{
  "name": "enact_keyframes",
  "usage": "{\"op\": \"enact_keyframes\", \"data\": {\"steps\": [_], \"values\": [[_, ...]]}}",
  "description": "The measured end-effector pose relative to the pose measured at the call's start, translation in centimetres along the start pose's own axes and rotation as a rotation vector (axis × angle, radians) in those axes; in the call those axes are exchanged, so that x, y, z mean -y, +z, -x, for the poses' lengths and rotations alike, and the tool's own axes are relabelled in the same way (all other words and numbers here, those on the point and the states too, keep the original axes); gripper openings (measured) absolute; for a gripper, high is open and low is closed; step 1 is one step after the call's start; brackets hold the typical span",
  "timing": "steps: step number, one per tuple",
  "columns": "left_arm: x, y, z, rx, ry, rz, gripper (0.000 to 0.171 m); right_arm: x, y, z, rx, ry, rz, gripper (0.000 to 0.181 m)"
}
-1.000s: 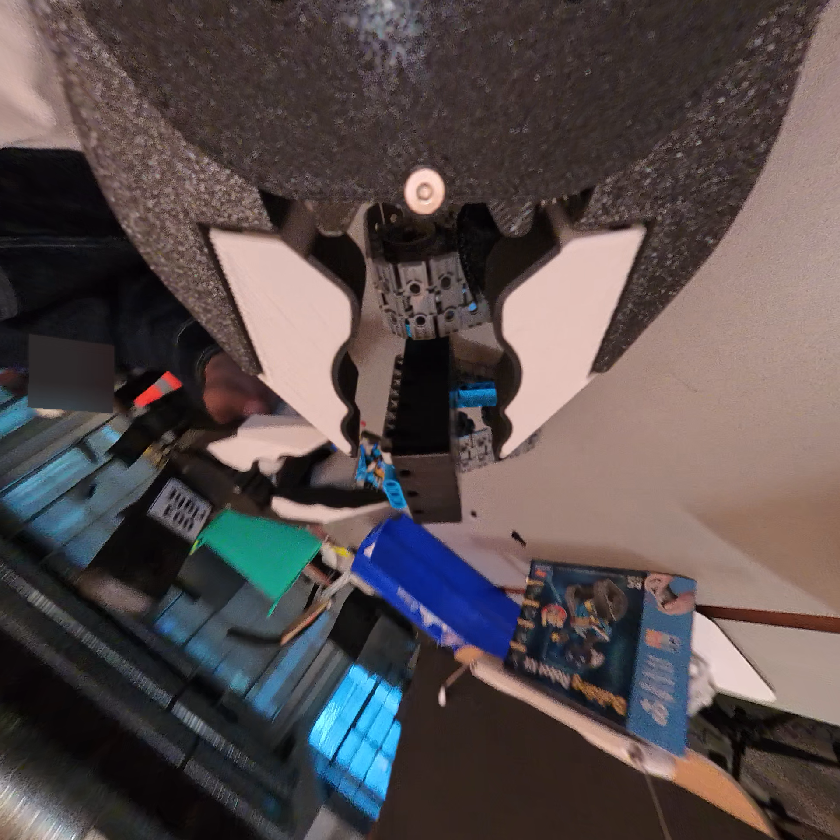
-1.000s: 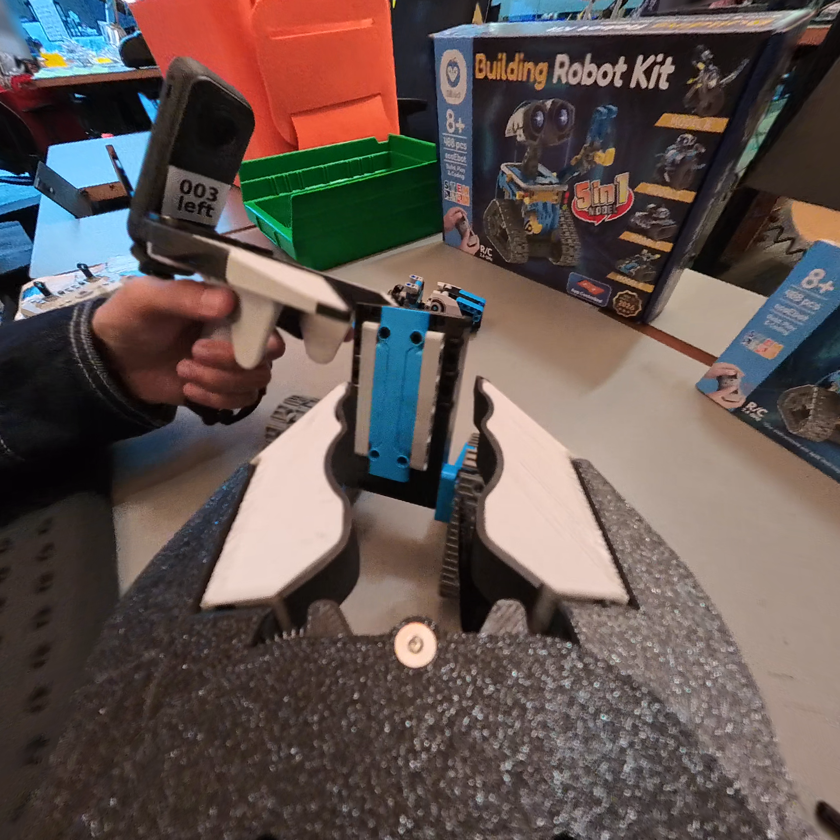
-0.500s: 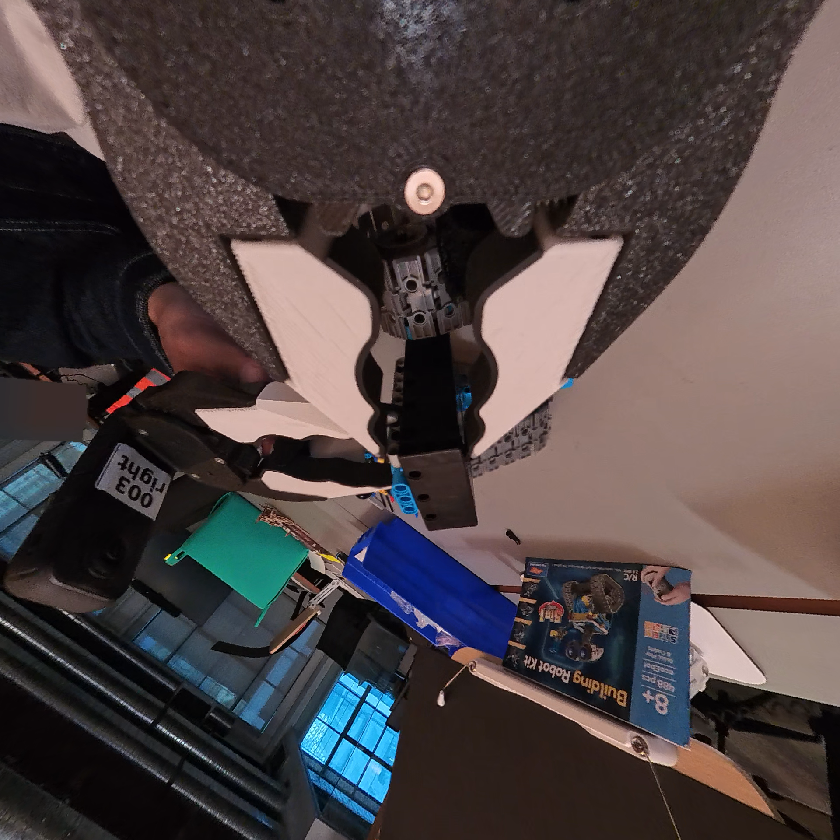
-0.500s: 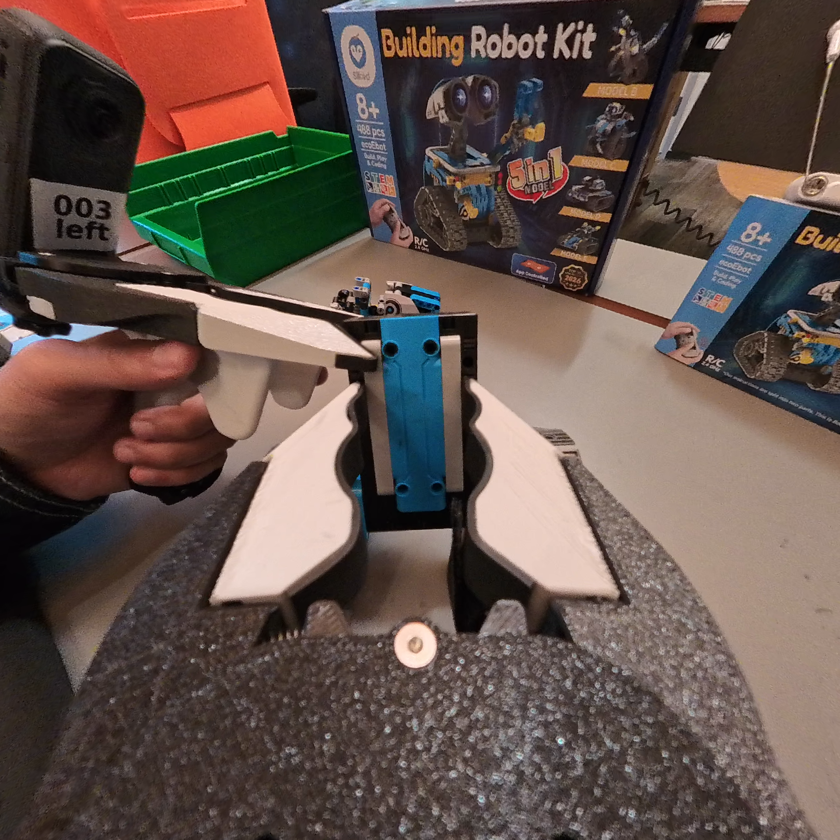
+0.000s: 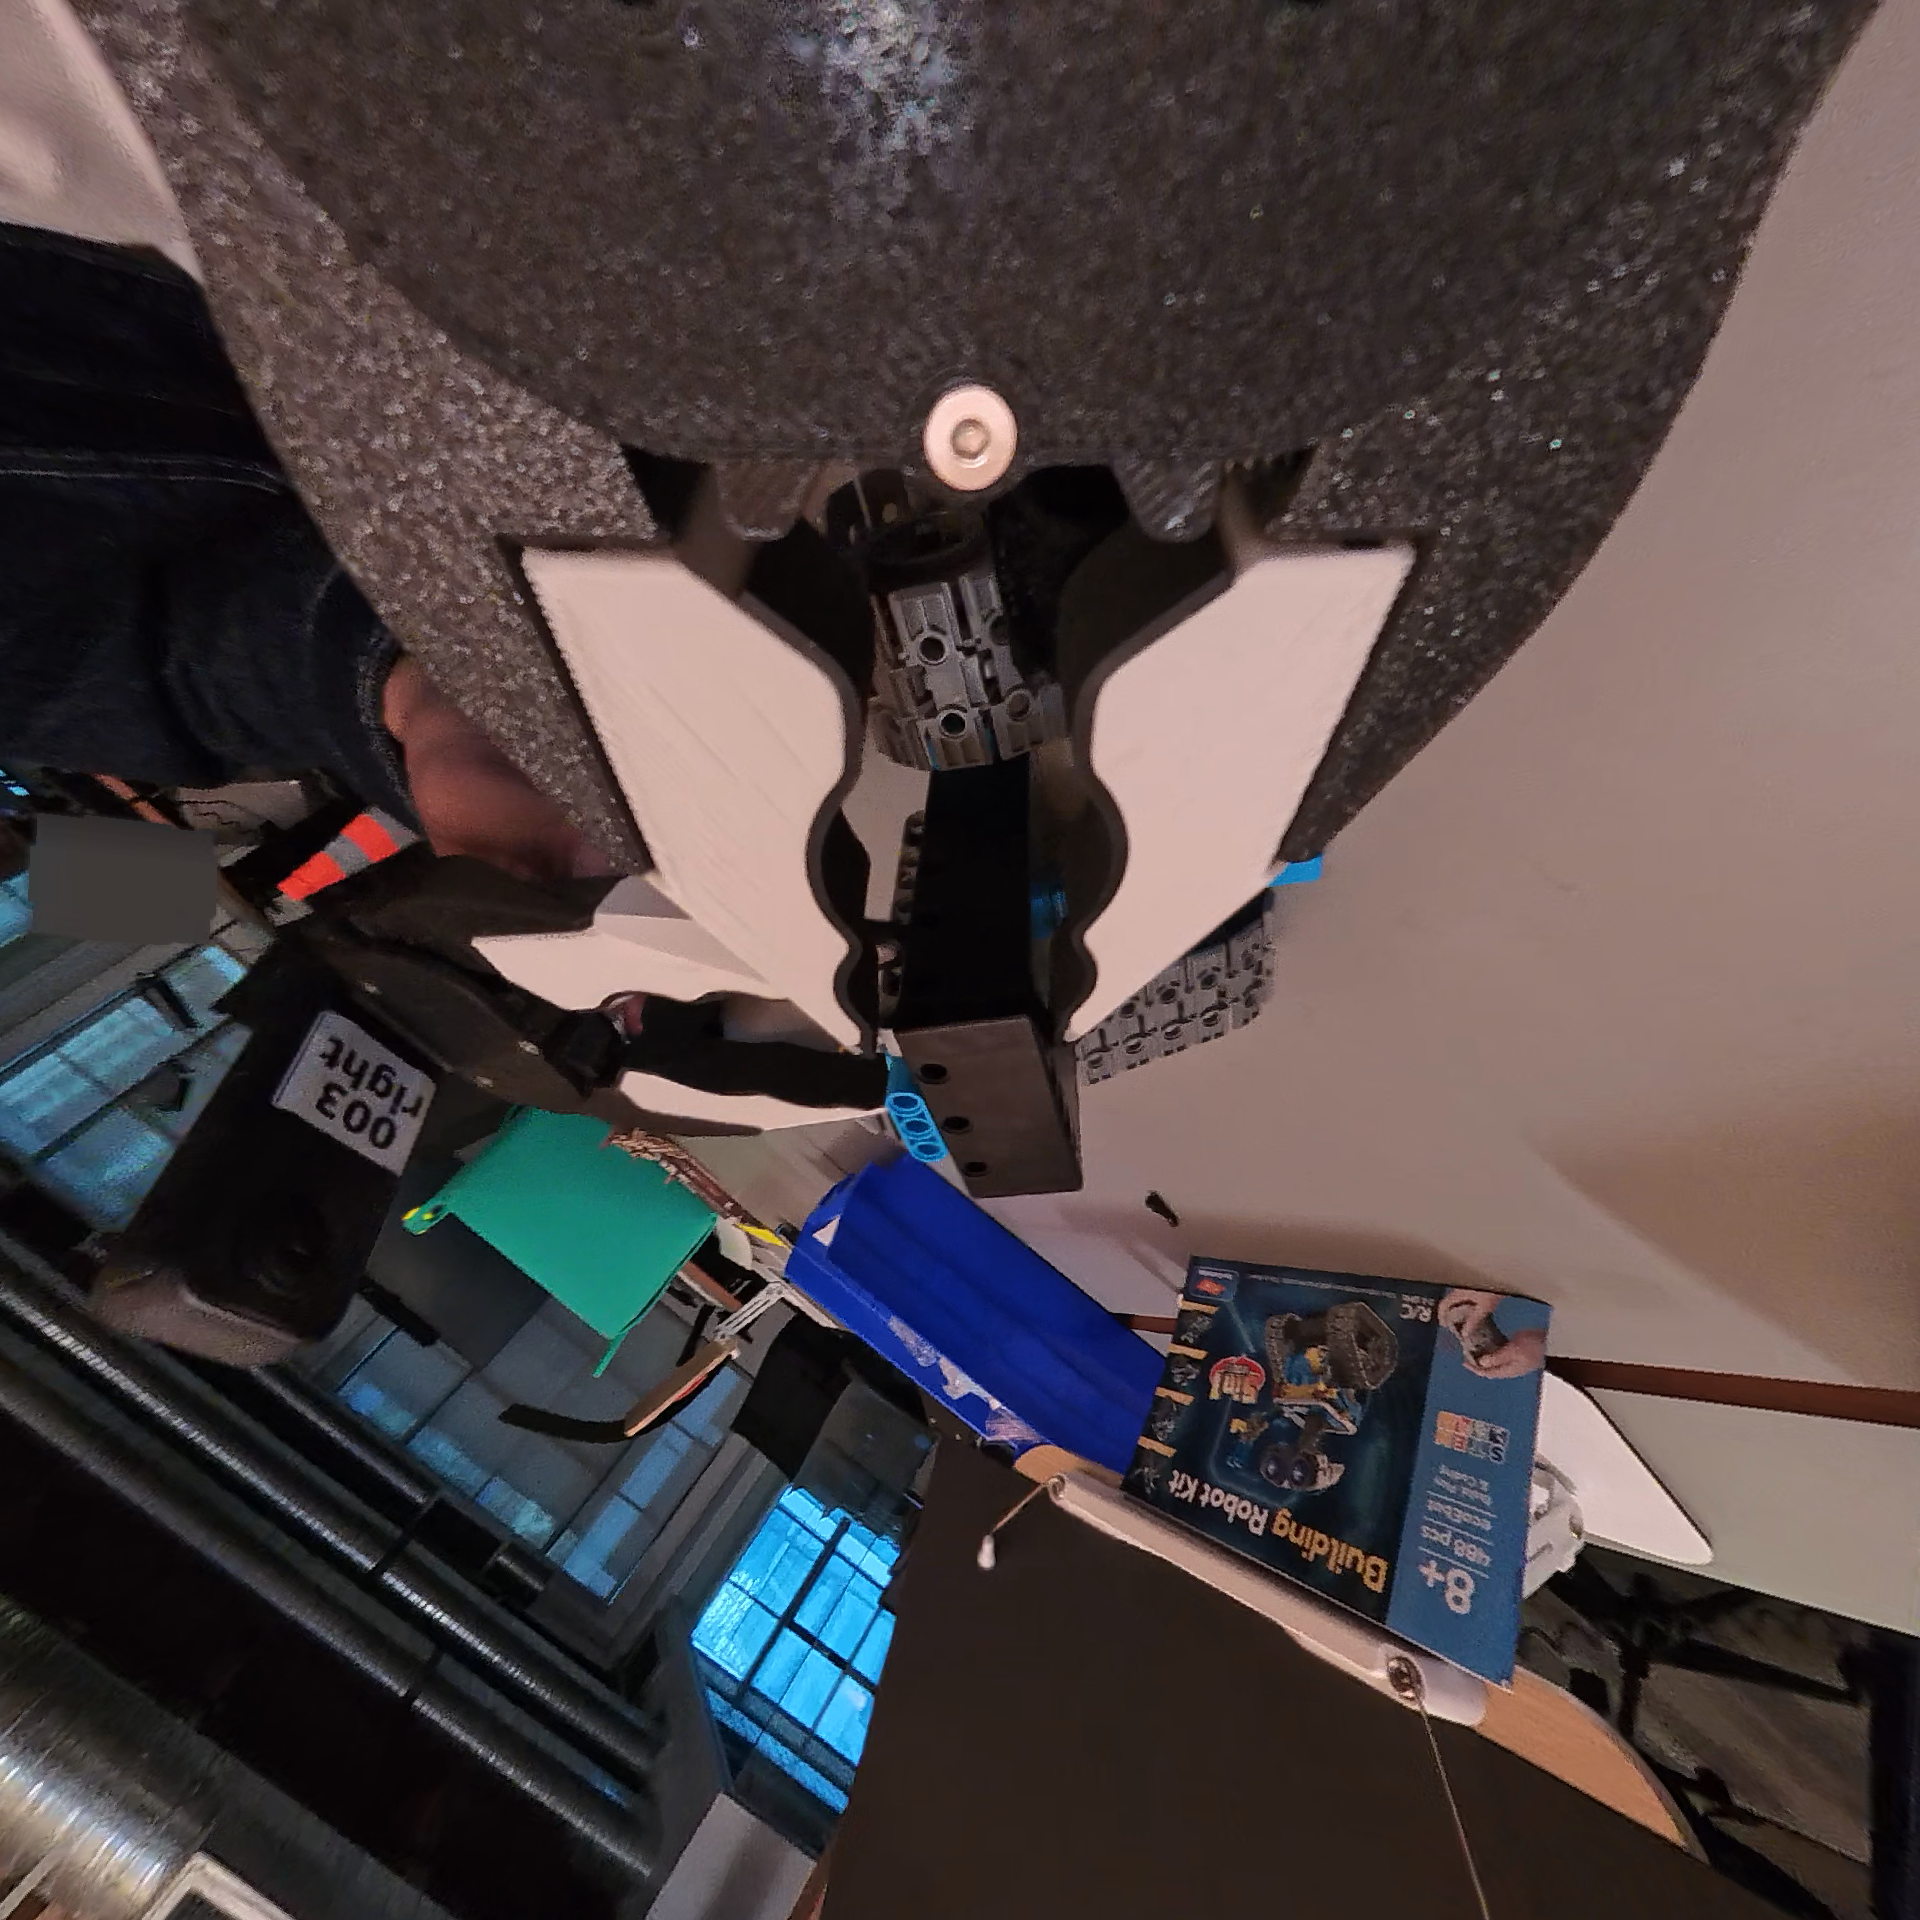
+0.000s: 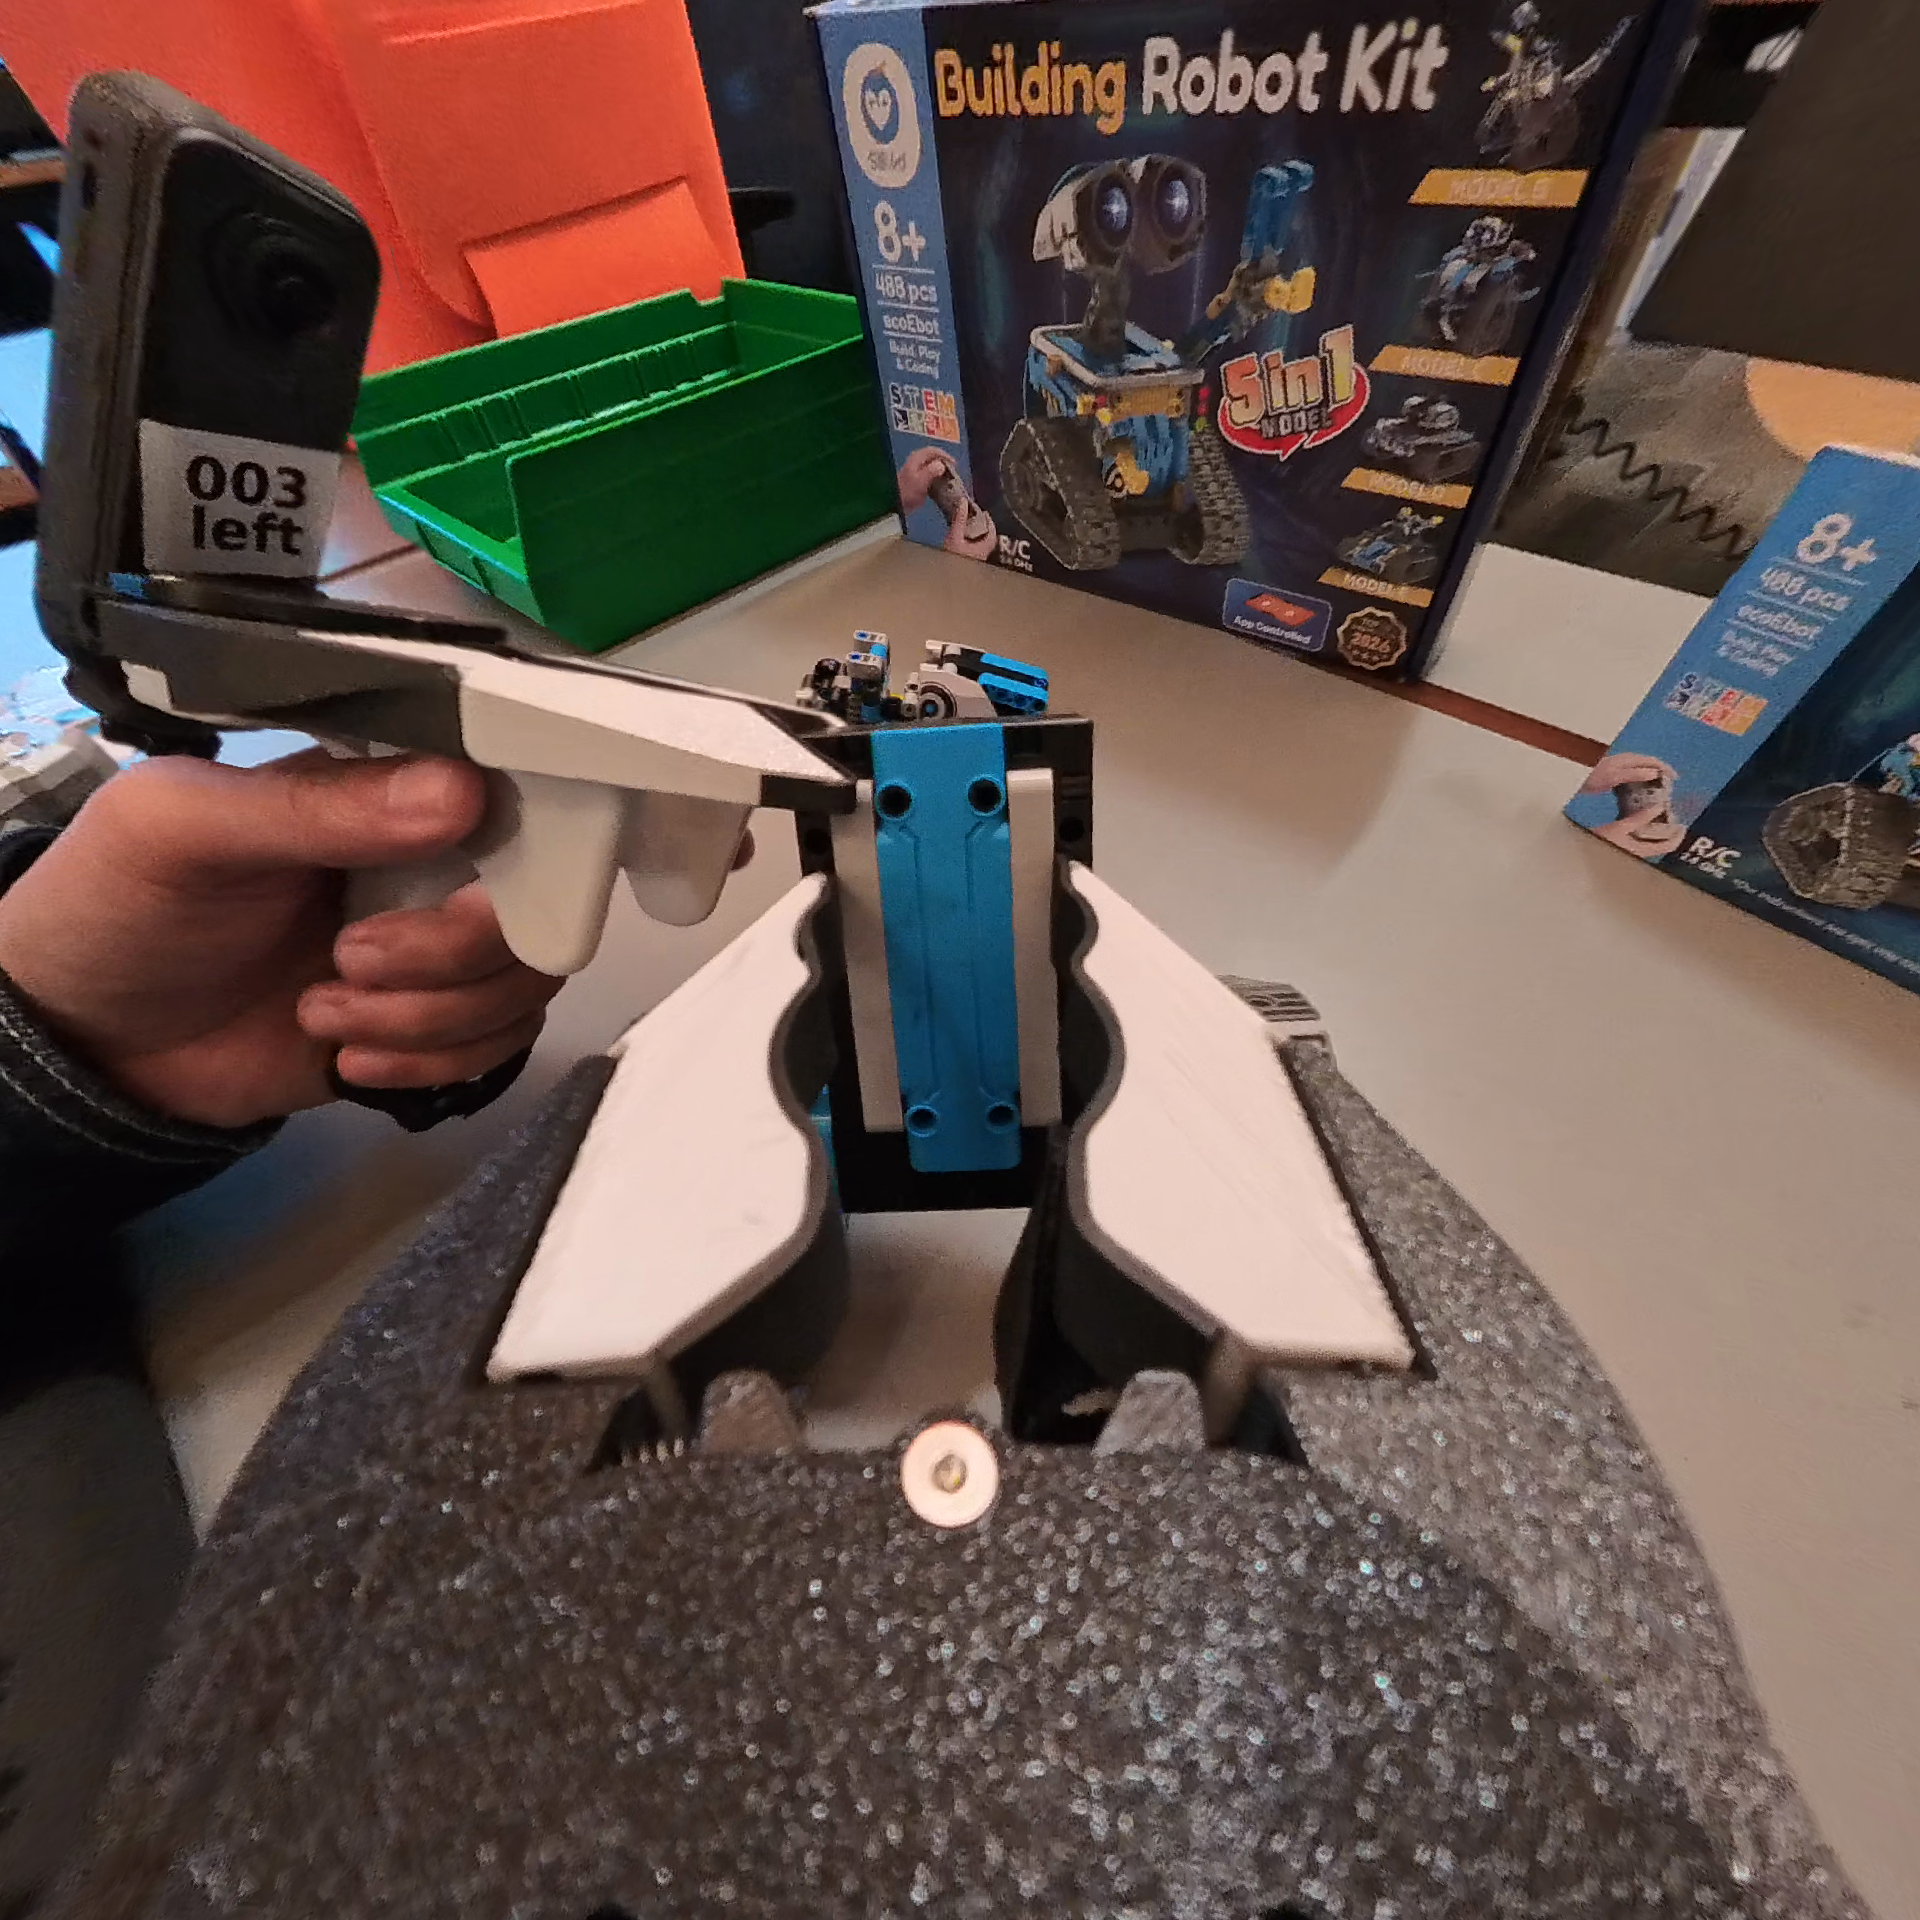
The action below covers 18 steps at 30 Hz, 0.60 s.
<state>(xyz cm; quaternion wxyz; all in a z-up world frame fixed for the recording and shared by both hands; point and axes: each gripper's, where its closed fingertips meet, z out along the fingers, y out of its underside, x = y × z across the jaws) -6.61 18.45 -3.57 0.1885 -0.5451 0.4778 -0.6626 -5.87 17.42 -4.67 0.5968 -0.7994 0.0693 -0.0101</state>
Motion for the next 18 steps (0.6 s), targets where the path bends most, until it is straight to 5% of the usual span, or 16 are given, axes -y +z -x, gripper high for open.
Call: {"op": "enact_keyframes", "data": {"steps": [11,13,18], "values": [[-0.2,0.2,0.0,0.05,0.084,0.029,0.03,-0.2,-0.7,-0.1,-0.001,-0.005,-0.011,0.037],[0.3,-0.3,0.9,0.104,0.088,0.012,0.031,0.4,-1.7,-1.4,-0.024,0.024,-0.044,0.0],[2.5,-3.7,4.3,0.231,0.068,-0.096,0.031,0.2,-3.3,-0.9,0.061,0.055,-0.04,0.0]]}}
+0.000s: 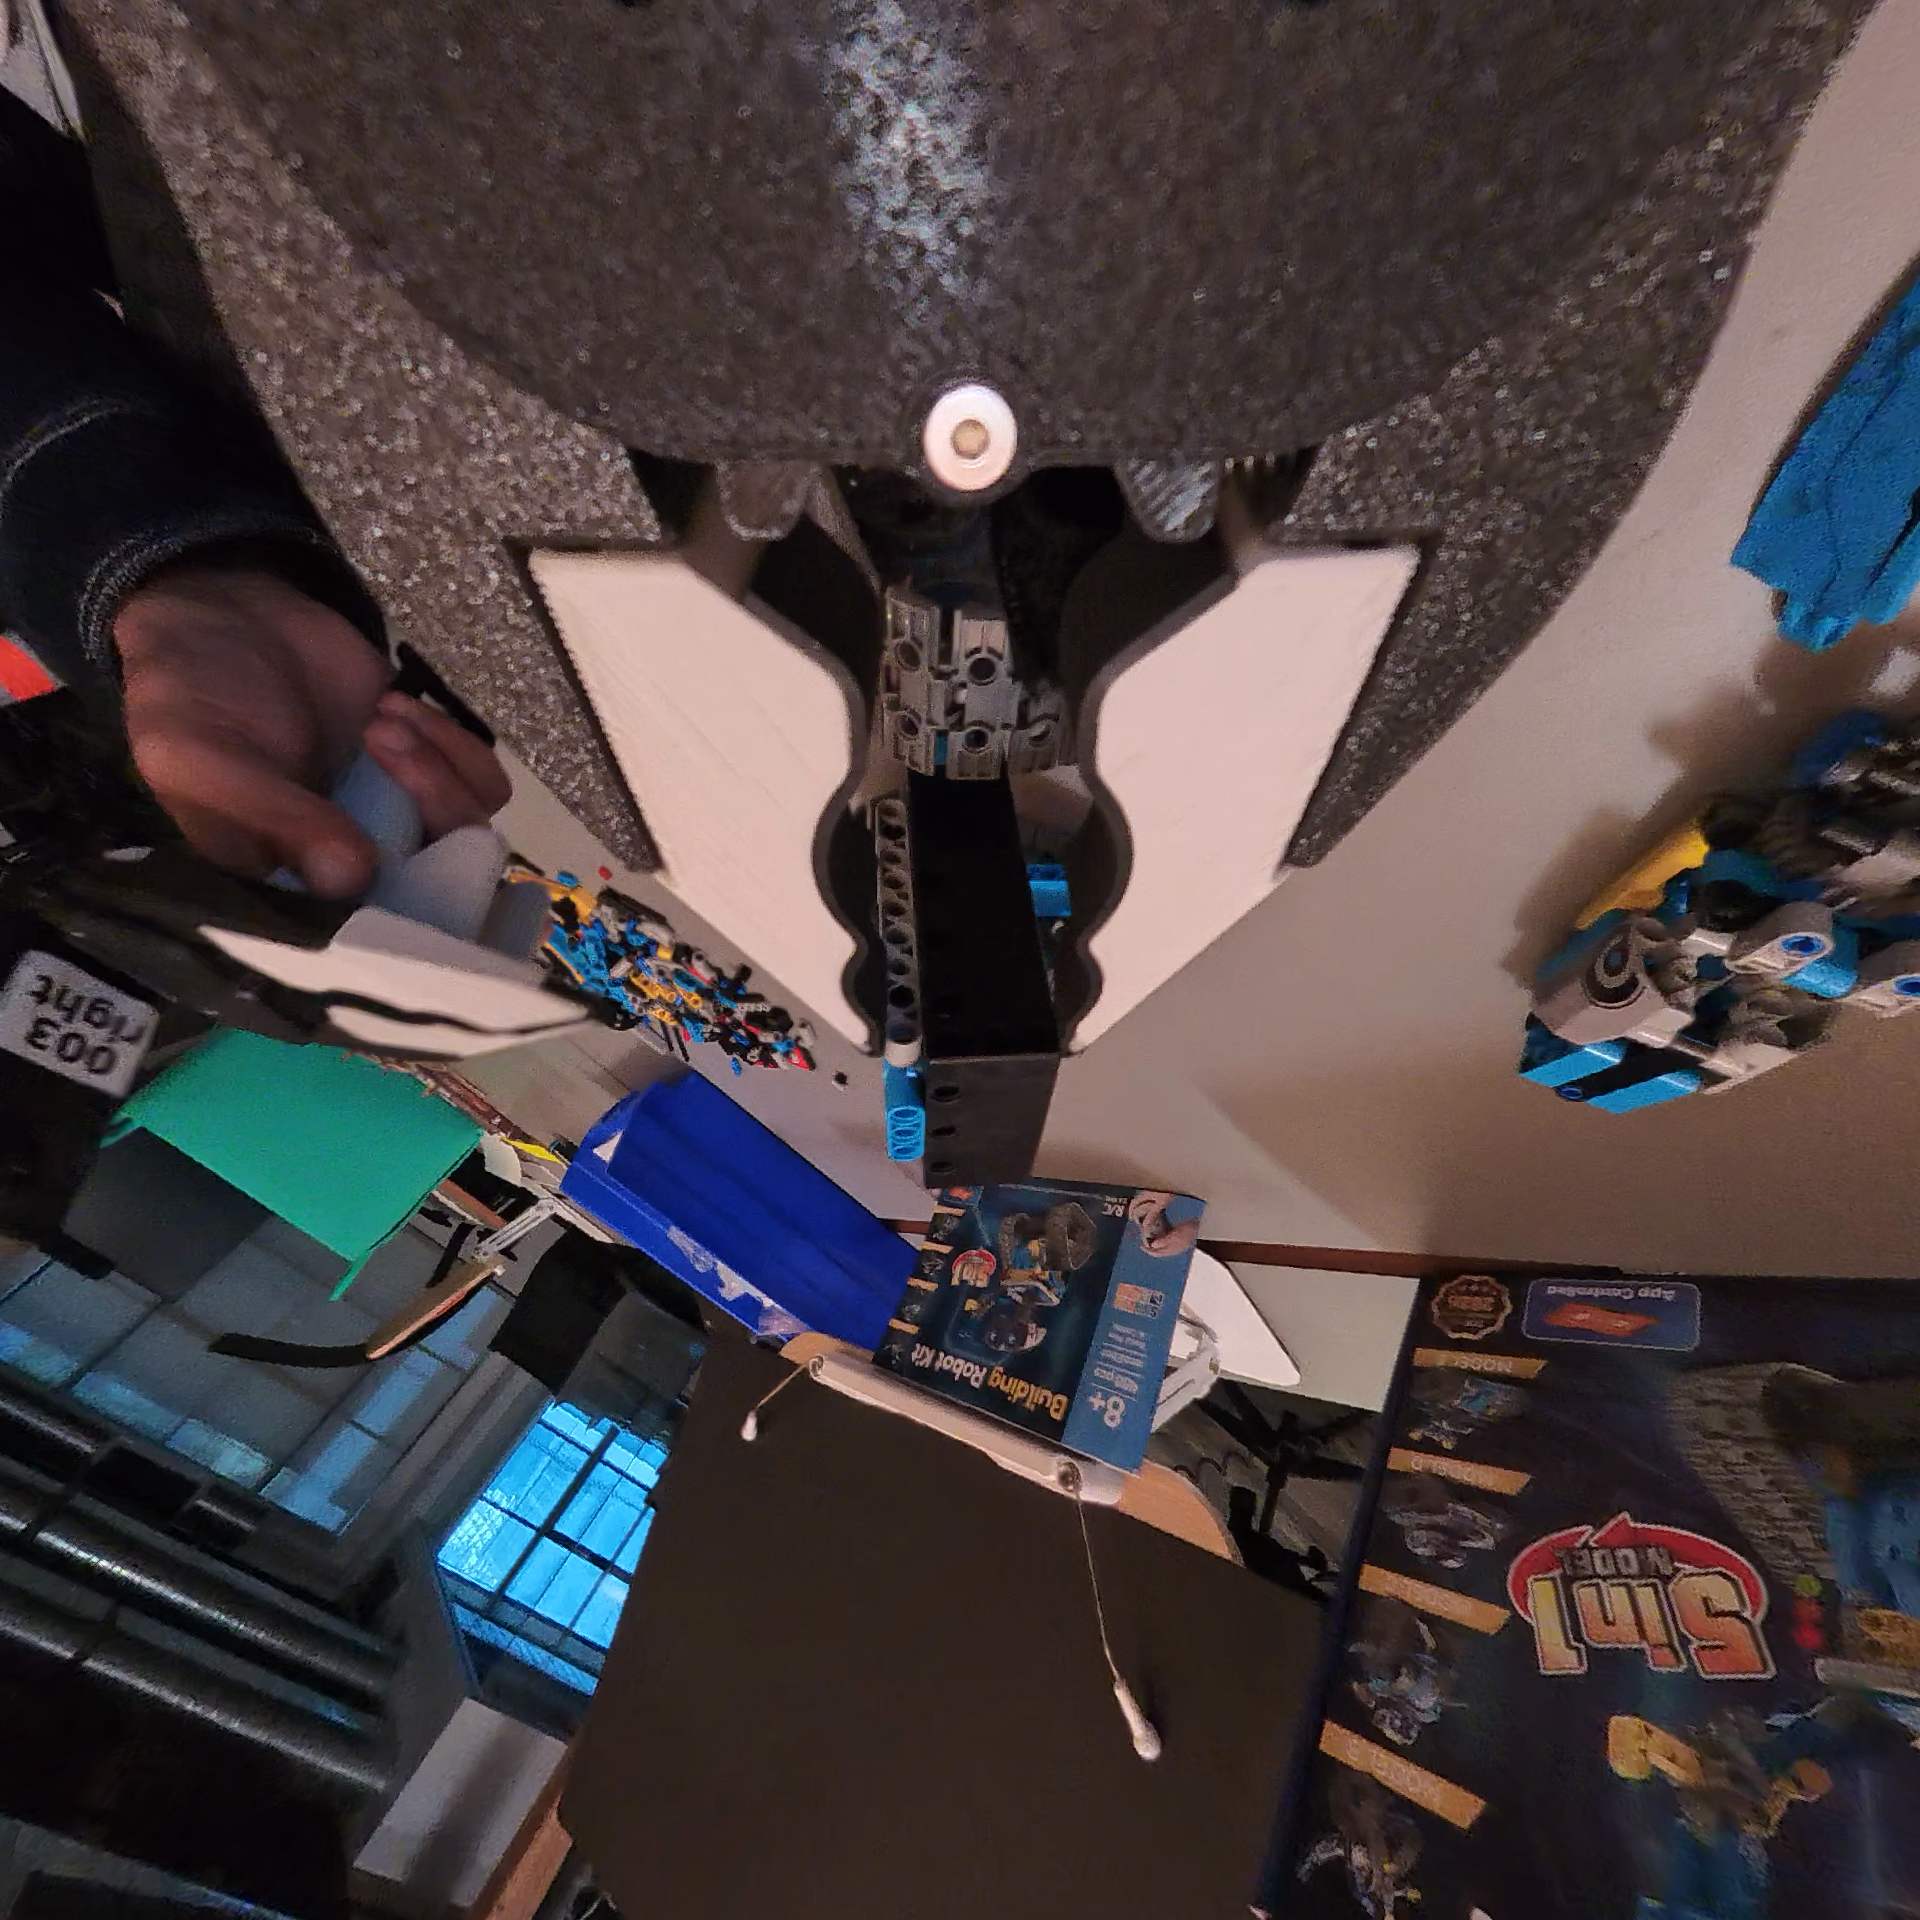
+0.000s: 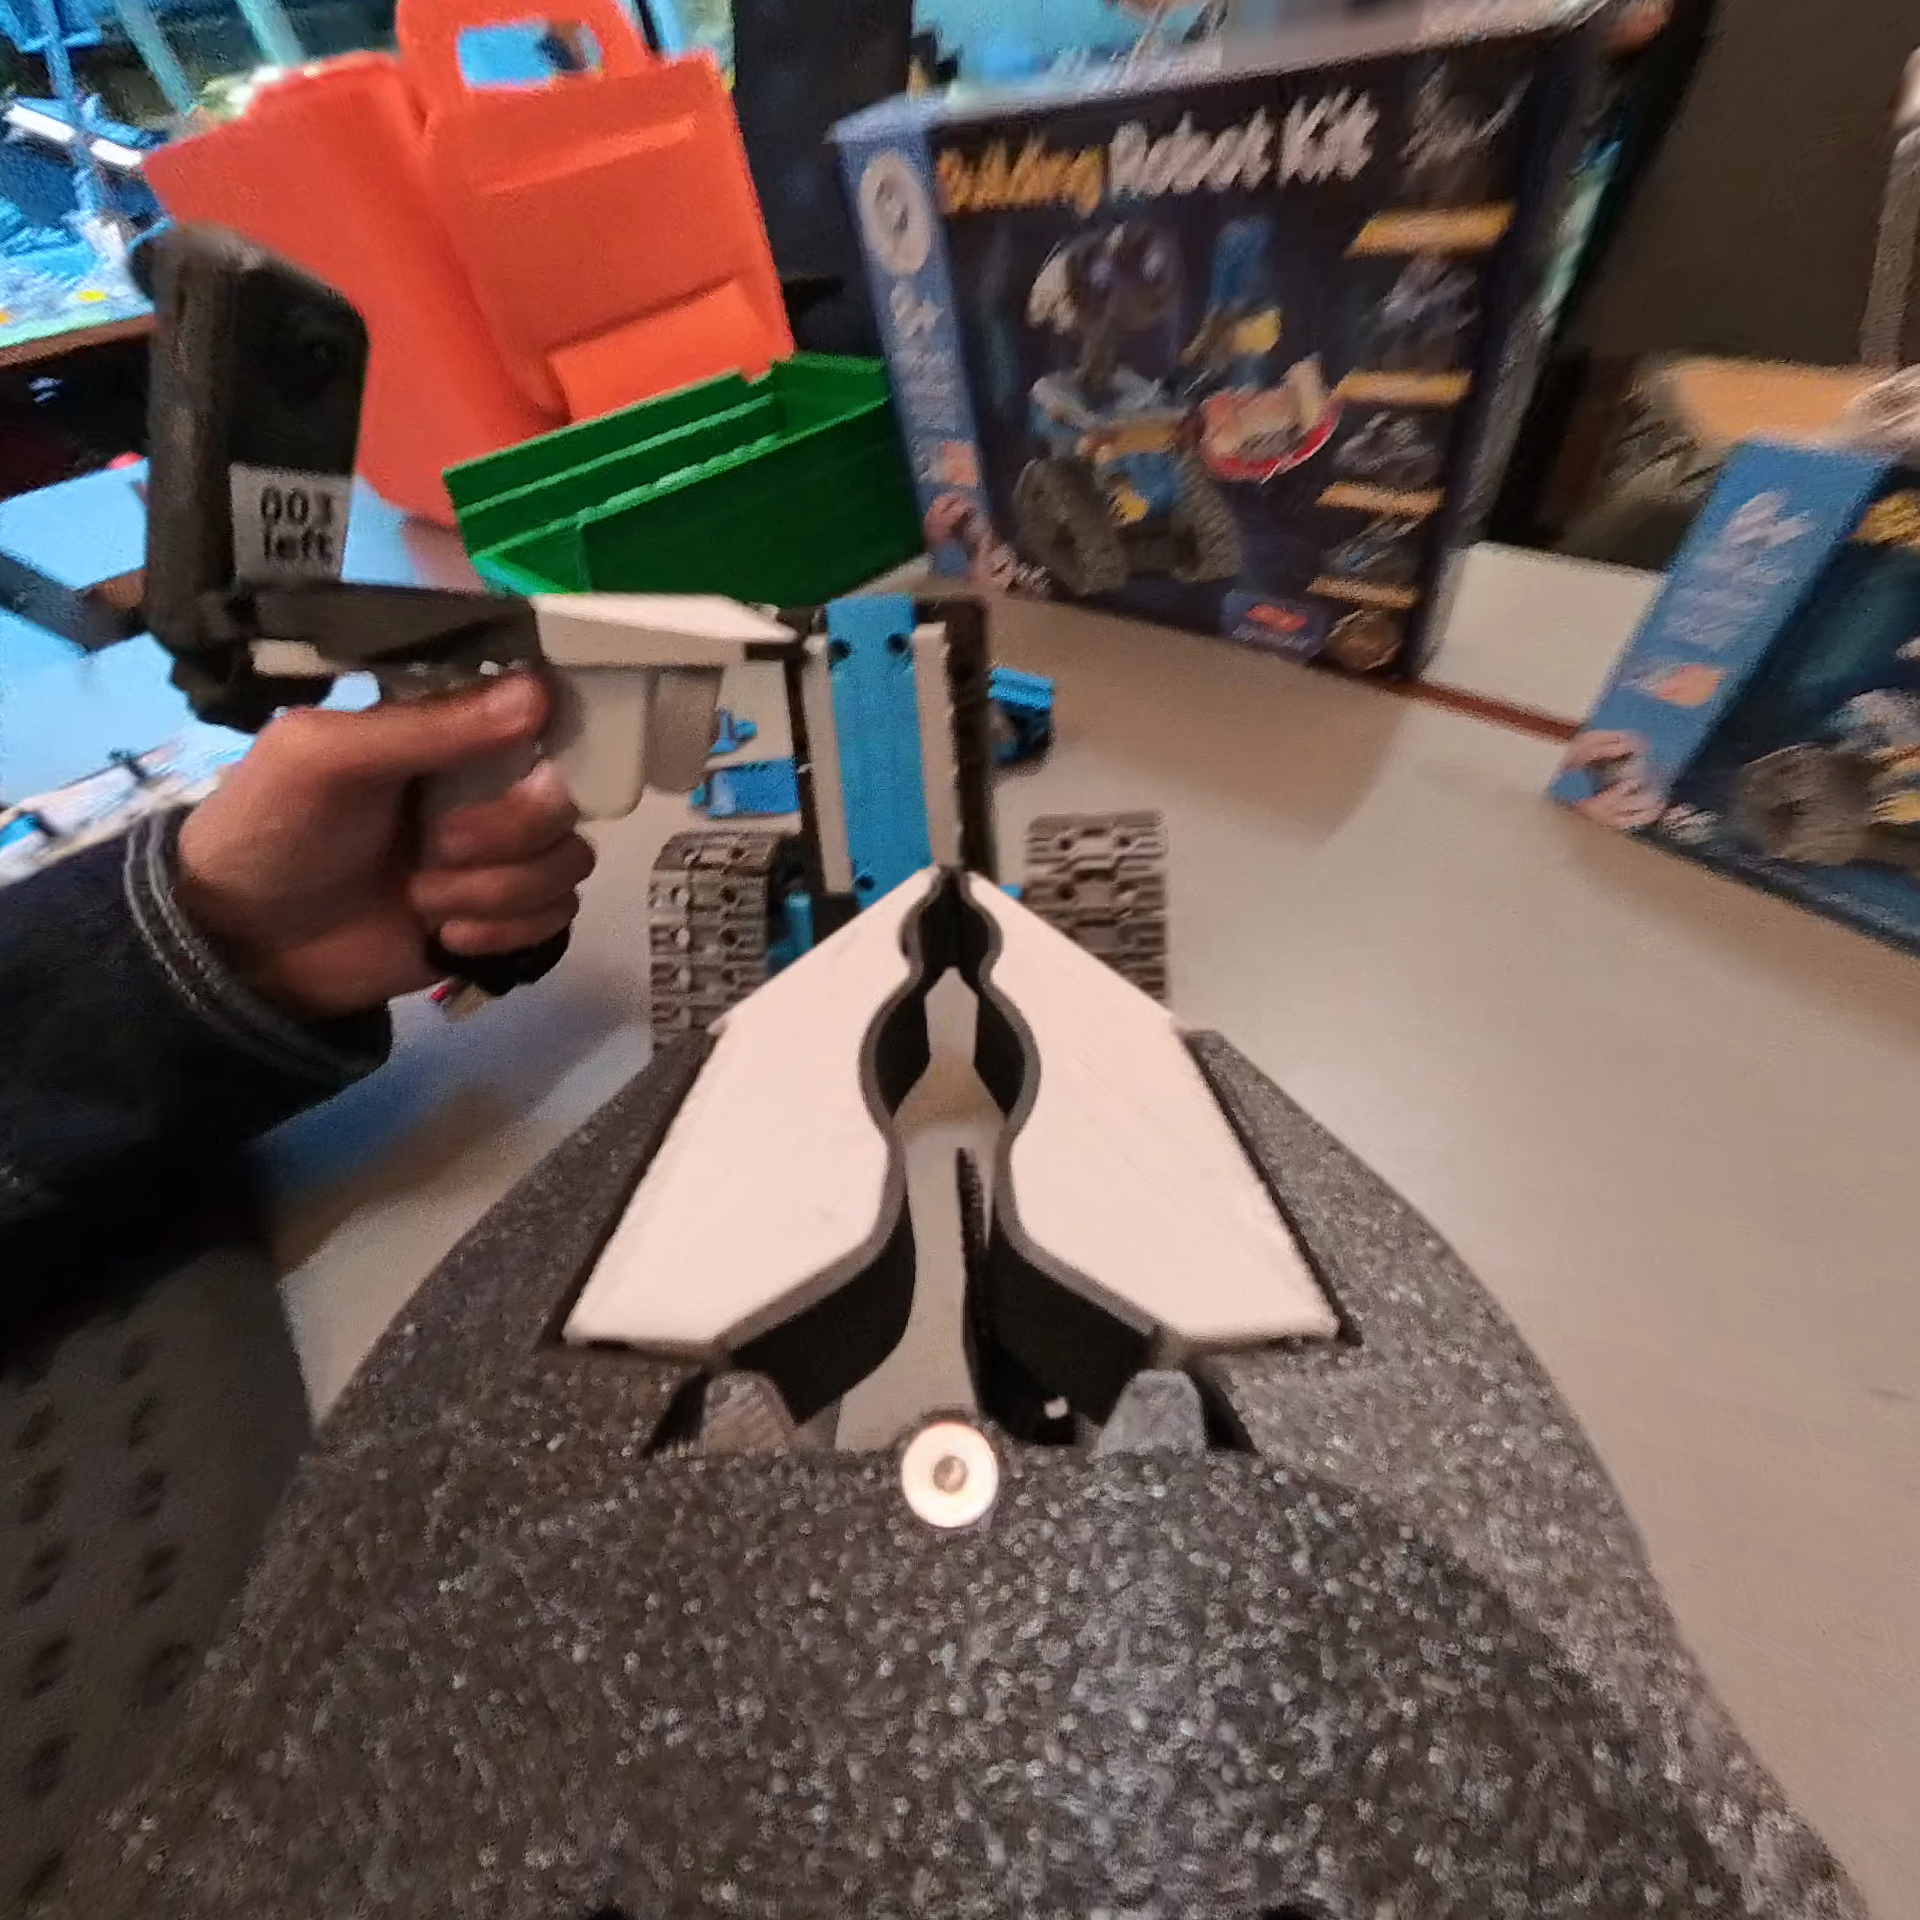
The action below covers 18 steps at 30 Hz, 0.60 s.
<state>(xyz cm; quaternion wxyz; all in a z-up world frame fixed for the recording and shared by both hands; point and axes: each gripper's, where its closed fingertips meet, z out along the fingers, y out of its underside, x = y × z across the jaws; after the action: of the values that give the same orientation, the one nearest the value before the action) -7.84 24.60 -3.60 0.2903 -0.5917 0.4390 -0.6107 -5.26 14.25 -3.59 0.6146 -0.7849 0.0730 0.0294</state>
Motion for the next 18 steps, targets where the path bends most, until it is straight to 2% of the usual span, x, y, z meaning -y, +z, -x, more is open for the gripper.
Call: {"op": "enact_keyframes", "data": {"steps": [3,6,8,10,11,15,16,18], "values": [[0.0,0.2,-0.1,-0.002,-0.004,-0.003,0.031,-2.0,1.6,0.0,-0.013,-0.072,0.116,0.01],[0.0,0.2,-0.2,-0.02,-0.016,-0.002,0.031,-3.0,2.0,-0.4,-0.033,-0.128,0.143,0.013],[-0.2,0.2,-0.7,-0.056,-0.02,0.01,0.031,-3.5,2.1,-0.2,0.003,-0.114,0.16,0.028],[-0.7,0.2,-1.7,-0.138,-0.04,0.046,0.029,-3.3,1.8,-0.7,0.019,-0.113,0.15,0.033],[-0.8,0.2,-1.9,-0.163,-0.055,0.055,0.023,-3.3,1.7,-1.2,0.017,-0.114,0.149,0.035],[-1.0,0.1,-2.3,-0.163,-0.012,0.063,0.025,-4.2,1.3,-3.0,0.031,-0.126,0.192,0.049],[-1.3,0.2,-2.5,-0.172,-0.005,0.081,0.034,-4.5,1.4,-3.3,0.024,-0.103,0.204,0.052],[-2.5,0.6,-2.9,-0.194,-0.009,0.164,0.068,-5.2,1.9,-2.9,0.035,-0.075,0.232,0.054]]}}
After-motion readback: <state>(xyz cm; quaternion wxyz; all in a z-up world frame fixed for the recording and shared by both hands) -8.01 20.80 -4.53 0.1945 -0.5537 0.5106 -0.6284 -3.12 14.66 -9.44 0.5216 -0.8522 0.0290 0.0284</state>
